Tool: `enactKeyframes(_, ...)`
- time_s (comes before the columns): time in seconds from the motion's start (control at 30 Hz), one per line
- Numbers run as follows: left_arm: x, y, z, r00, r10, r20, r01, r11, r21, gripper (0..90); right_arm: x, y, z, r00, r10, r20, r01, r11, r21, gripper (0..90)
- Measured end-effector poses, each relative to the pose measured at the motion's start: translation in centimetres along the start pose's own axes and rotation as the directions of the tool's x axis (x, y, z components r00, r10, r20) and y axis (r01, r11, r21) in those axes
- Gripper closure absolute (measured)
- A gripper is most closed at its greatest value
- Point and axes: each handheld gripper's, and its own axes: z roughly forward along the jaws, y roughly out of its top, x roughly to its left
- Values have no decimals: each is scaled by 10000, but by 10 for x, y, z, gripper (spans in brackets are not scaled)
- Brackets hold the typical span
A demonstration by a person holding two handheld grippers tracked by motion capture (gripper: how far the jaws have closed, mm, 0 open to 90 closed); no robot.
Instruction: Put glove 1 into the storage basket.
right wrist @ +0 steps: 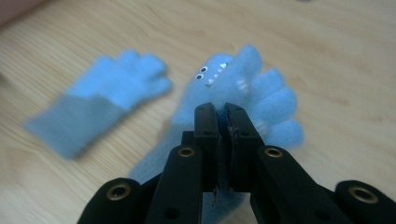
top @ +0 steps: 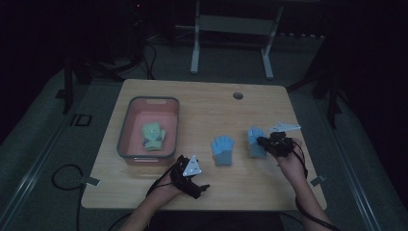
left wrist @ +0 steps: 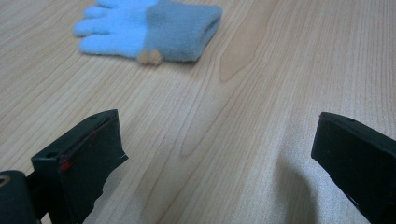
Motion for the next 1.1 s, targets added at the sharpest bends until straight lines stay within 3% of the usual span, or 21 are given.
enactKeyframes(0.23,0,0,0,10000,19,1,-19,10000,1,21,21,23,-4,9989,-382,-267,369,9982,-471,848)
enactKeyframes(0.3,0,0,0,10000,13,24,-13,10000,-9,21,34,33,1,9967,-634,-512,607,9968,-514,849)
enactKeyframes(0.37,0,0,0,10000,4,41,-4,10000,-26,21,37,35,2,9957,-729,-564,700,9962,-517,849)
enactKeyframes(0.57,1,0,-1,10000,-56,48,56,10000,-70,21,64,47,21,9875,-1059,-1170,1018,9940,-406,848)
enactKeyframes(0.77,0,0,0,10000,0,49,0,10000,-69,20,79,44,38,9805,-1237,-1525,1246,9922,-39,848)
enactKeyframes(1.1,1,0,-1,9999,-103,37,104,9999,-86,20,85,30,62,9787,-1002,-1792,1126,9918,606,842)
